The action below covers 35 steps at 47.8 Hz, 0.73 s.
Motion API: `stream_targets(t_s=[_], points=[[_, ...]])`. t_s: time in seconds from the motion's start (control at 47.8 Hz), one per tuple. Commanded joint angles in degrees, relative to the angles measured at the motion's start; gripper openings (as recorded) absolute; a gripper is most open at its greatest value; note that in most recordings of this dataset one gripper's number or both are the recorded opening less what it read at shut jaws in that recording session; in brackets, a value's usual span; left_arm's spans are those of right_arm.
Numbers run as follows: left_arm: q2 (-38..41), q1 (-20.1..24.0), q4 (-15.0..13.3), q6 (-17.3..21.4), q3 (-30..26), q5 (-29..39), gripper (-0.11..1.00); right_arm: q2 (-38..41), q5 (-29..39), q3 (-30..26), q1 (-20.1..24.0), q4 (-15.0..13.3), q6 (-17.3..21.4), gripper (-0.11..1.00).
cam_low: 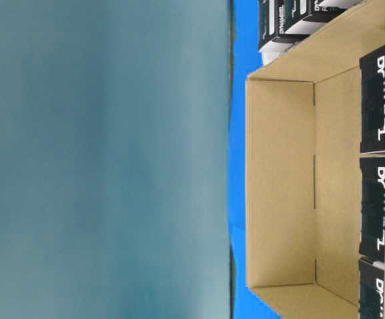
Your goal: Pick the box from inside the cardboard box.
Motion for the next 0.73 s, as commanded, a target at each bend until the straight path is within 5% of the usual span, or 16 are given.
stream_targets(t_s=[0.0, 0.209, 0.711], points=[[0.35, -0.09, 0.09, 0.00, -0.97, -0.53, -0.02, 0.26, -0.18, -0.79, -0.09, 0.00, 0.09, 0.63], [0.44, 0.26, 0.09, 0.00, -0.97, -0.53, -0.02, -0.88, 0.44, -1.67, -0.09, 0.00, 0.26, 0.94], [0.44, 0.18, 0.09, -0.18, -1.05, -0.53, -0.02, -15.03, 3.87, -3.69, -1.05, 0.18, 4.57, 0.94]])
